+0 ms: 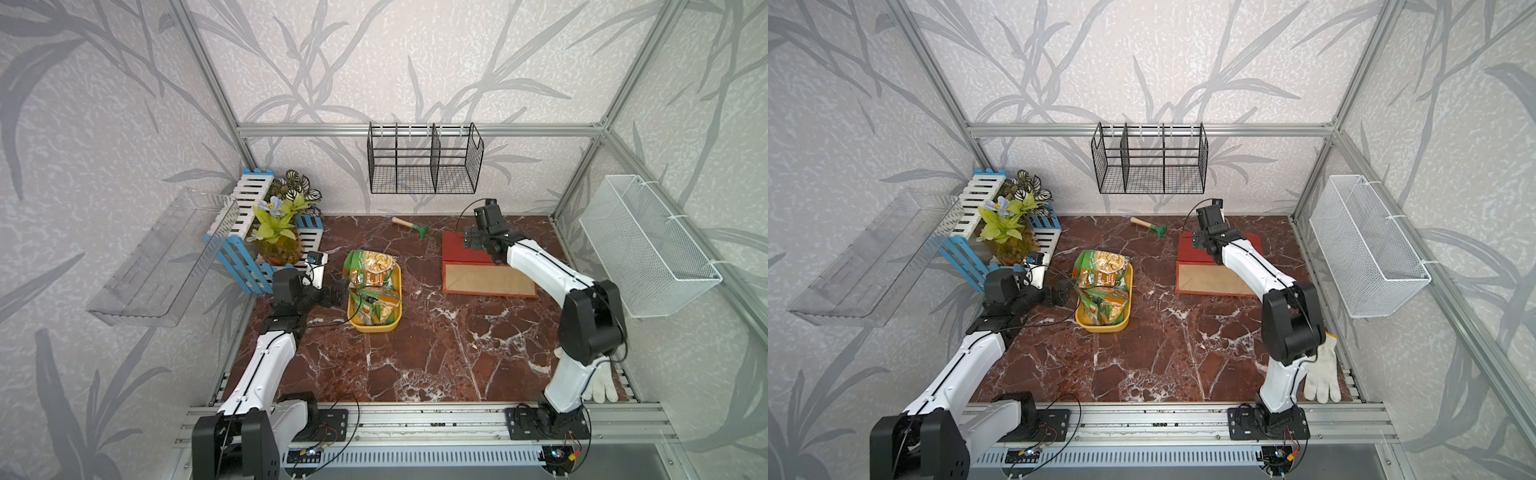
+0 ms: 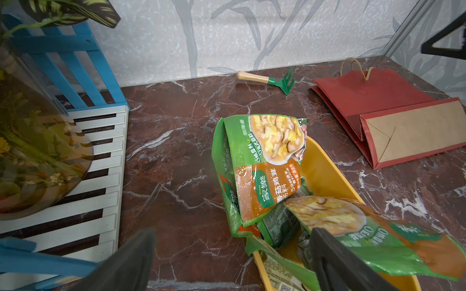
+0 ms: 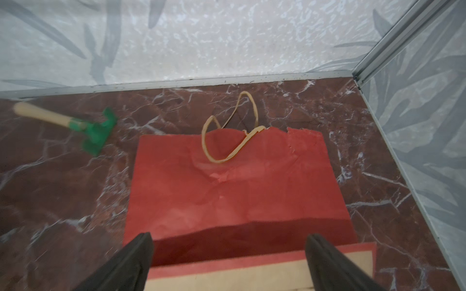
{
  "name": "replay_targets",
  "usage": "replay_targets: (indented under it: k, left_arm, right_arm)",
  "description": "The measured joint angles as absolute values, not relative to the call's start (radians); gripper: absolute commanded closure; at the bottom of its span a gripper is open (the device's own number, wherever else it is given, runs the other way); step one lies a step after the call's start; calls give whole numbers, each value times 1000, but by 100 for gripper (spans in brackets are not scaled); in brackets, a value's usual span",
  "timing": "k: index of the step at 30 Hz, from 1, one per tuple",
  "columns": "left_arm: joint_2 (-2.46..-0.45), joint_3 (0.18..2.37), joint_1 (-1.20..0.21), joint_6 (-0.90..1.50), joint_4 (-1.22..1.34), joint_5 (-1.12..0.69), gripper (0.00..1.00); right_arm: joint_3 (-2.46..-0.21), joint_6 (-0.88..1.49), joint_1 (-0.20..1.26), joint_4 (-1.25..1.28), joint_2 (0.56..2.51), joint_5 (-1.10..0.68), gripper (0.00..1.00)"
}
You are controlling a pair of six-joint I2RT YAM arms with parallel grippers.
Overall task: Place the condiment packets inside the bag
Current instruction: Pick up the paper bag from the center of the board.
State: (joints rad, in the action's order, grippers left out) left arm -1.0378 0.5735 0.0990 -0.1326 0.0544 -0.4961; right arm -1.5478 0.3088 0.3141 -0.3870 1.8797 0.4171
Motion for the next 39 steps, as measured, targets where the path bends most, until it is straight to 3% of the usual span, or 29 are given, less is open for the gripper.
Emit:
replay_targets:
  k: [14,20,28,32,36,39]
  left_arm:
    - [-1018,579,113,-159,13,-567,0]
    - [-999,590,113,-179,4,-579,0]
    - [-998,631,113,-210,-26,-598,0]
    - [-995,635,113,-212,-35,-610,0]
    - [-977,635,113,-221,-48,-611,0]
    - [-944,635,113,-235,-62,-611,0]
  right_arm:
    - [-2096,184,266,-603,2352,419,6]
    - [-2288,164,262,-783,2502,419,26]
    - [-2405,150,255,-773,2579,437,57]
    - [-2328,149,252,-706,2551,438,70]
    - [-2162,150,248,-612,2482,426,100]
    - [-1997,159,237,-521,2399,412,100]
